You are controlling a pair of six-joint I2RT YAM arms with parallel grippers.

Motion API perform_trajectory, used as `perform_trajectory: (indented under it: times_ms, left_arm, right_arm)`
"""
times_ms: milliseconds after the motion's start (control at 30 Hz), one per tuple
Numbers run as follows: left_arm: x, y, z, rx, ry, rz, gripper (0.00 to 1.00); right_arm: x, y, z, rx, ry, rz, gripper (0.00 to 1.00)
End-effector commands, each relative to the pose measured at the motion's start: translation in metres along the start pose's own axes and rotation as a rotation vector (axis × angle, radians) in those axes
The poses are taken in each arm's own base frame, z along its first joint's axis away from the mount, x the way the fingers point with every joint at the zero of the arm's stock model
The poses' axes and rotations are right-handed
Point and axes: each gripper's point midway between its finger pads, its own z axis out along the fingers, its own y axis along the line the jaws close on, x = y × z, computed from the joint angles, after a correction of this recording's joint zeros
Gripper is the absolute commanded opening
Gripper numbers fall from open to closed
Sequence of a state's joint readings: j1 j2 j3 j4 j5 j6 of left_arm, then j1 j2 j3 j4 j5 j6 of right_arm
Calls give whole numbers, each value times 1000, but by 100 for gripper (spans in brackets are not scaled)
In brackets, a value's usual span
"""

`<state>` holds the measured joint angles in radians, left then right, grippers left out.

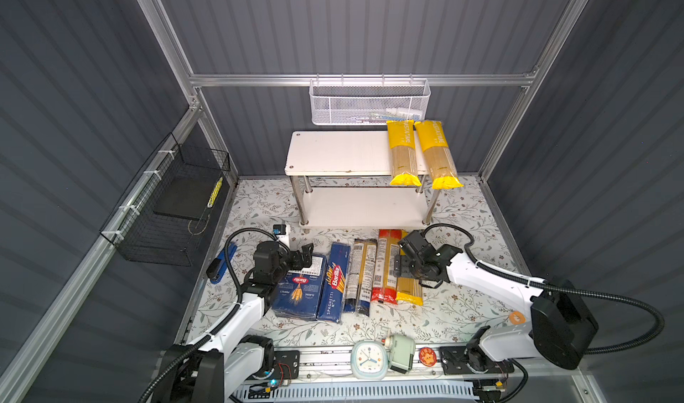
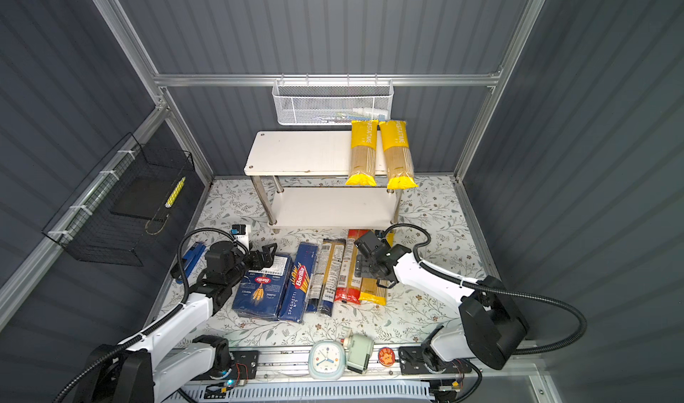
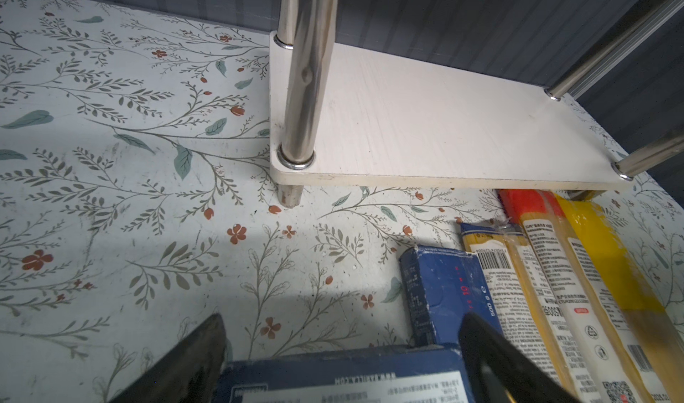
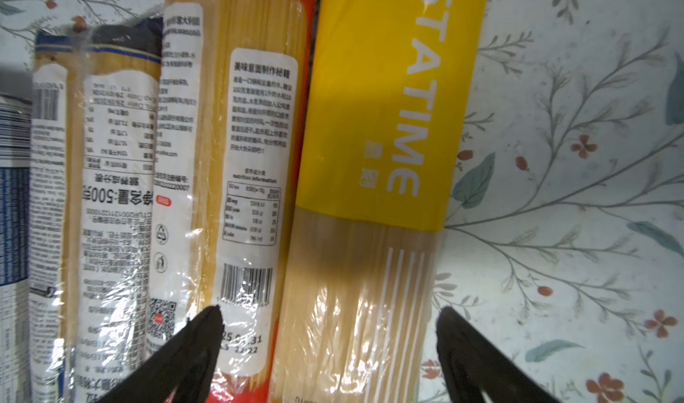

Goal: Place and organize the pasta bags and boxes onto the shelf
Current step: 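Lower the open right gripper over the yellow PASTATIME bag on the table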

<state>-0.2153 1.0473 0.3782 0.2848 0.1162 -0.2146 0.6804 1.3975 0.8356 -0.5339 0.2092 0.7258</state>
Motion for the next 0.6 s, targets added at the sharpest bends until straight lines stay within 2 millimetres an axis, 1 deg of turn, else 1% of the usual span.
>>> perform_trajectory:
  times_ms: [0,233,467,567]
  left_arm:
    - [-5,-5,0,19,-15,3,99]
    - [-6,-4,-1,17,-20,4,99]
    - [-6,-5,0,22,-17,4,99]
    - [-6,-6,0,23,-15,3,99]
  right_arm:
    - [1,-7,6,22,-5,25,93]
    - [5,-21,15,73,19,50,97]
    - [8,-21,23,95,46,41,99]
    - [7,-26,23,139,59,33,99]
